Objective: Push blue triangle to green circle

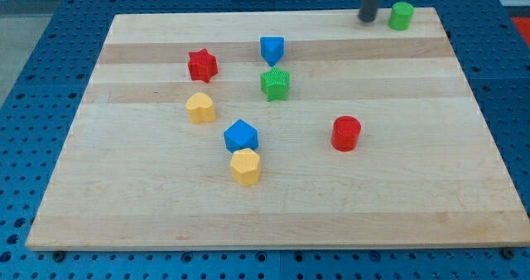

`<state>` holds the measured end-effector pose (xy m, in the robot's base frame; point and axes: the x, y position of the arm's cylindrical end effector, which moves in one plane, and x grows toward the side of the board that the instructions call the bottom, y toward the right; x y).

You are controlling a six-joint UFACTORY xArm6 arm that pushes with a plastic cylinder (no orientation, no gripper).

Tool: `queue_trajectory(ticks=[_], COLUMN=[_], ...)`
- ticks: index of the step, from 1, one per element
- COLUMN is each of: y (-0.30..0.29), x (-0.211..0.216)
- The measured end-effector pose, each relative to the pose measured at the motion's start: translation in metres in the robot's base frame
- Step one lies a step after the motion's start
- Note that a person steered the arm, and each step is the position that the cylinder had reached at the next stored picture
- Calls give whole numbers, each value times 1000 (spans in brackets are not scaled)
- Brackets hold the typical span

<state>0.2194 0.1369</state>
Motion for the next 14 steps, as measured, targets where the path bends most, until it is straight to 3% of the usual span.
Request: queue_trajectory(ticks=[2,3,4,5,7,11,14], y=[-140,-185,-193,-193,-162,-106,-106], x=[19,27,57,87,93,63,46])
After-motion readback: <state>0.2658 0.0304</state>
